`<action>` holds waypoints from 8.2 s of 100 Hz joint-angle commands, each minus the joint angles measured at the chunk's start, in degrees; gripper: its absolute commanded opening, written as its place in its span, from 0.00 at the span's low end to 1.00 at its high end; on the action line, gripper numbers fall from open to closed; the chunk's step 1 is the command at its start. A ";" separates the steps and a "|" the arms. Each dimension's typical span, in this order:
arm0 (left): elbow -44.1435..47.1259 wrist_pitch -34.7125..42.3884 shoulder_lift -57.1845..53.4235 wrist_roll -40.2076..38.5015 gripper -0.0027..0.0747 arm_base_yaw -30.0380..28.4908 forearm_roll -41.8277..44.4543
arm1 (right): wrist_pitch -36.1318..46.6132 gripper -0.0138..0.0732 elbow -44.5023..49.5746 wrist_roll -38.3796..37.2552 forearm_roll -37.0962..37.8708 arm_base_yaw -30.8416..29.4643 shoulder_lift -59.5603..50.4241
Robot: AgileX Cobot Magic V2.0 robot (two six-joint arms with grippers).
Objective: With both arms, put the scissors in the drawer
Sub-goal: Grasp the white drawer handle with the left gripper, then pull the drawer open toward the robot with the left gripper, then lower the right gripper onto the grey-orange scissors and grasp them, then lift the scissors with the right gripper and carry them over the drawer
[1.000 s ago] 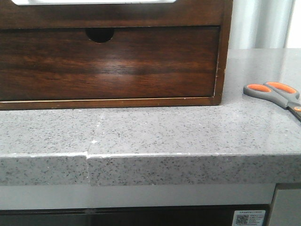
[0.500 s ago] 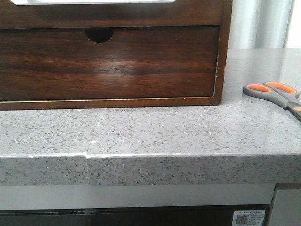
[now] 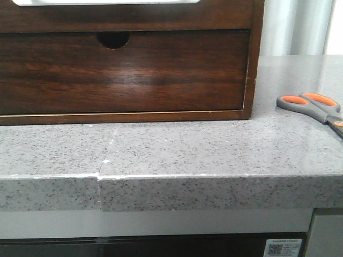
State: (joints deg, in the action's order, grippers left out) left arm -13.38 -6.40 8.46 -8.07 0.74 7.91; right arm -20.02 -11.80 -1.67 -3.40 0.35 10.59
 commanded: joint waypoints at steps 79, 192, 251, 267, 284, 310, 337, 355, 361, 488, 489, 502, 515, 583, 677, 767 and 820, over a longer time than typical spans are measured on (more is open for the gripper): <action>-13.53 17.02 28.02 -0.56 0.48 24.51 41.88 | 4.10 0.09 -2.11 -0.03 0.01 -0.01 1.23; -28.48 5.24 51.15 -0.56 0.48 34.93 72.25 | 4.10 0.09 -2.11 -0.03 0.01 -0.01 1.23; -29.36 3.48 52.76 -0.56 0.01 34.93 71.42 | 4.10 0.09 -2.11 -0.03 0.01 -0.01 1.23; -29.36 3.49 52.76 -0.56 0.01 34.93 70.90 | 4.10 0.09 -2.11 -0.03 0.01 -0.01 1.23; -29.36 4.19 52.76 -0.56 0.01 34.93 70.16 | 4.10 0.09 -2.11 -0.03 0.01 -0.01 1.23; -29.36 4.24 50.13 -0.56 0.01 34.93 70.06 | 4.10 0.09 -2.11 -0.03 0.01 -0.01 1.23; -27.43 7.52 46.30 -0.56 0.01 35.17 67.81 | 4.00 0.09 -2.11 -0.03 0.01 -0.01 1.23; -25.46 5.71 43.69 -0.56 0.01 38.51 67.67 | 4.00 0.09 -2.11 -0.03 0.01 -0.01 1.23; -24.83 5.71 42.81 -0.56 0.01 39.78 67.53 | 3.89 0.09 -2.11 -0.03 0.01 -0.01 1.23; -19.75 -17.69 31.51 -0.56 0.01 73.00 59.99 | 2.81 0.09 -2.11 -0.03 0.01 -0.01 1.23; -19.75 -17.93 31.39 -0.56 0.01 73.11 59.99 | 2.81 0.09 -2.11 -0.03 0.01 -0.01 1.23; -19.75 -21.01 30.49 -0.56 0.01 74.18 59.99 | 2.81 0.09 -2.11 -0.03 0.01 -0.01 1.23; -19.86 -22.24 30.51 -0.56 0.01 74.18 60.09 | 2.81 0.09 -2.11 -0.03 0.01 -0.01 1.23; -19.86 -22.05 28.63 -0.56 0.41 74.27 55.30 | 2.55 0.09 -2.11 -0.03 0.01 -0.01 1.34; -19.86 -19.76 9.73 -0.56 0.41 74.27 43.16 | -23.10 0.58 -43.43 -0.03 -1.09 4.86 54.39; -19.86 -20.91 9.73 -0.56 0.41 74.27 43.16 | -43.83 0.58 -63.99 -0.04 -3.00 4.75 83.47; -19.86 -21.04 9.73 -0.56 0.41 74.27 42.63 | -44.68 0.33 -63.99 -0.04 -2.90 4.75 84.55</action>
State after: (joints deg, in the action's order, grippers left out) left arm -31.29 -30.44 17.63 -7.95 74.54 50.03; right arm -64.70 -74.20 -1.79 -6.13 5.17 96.67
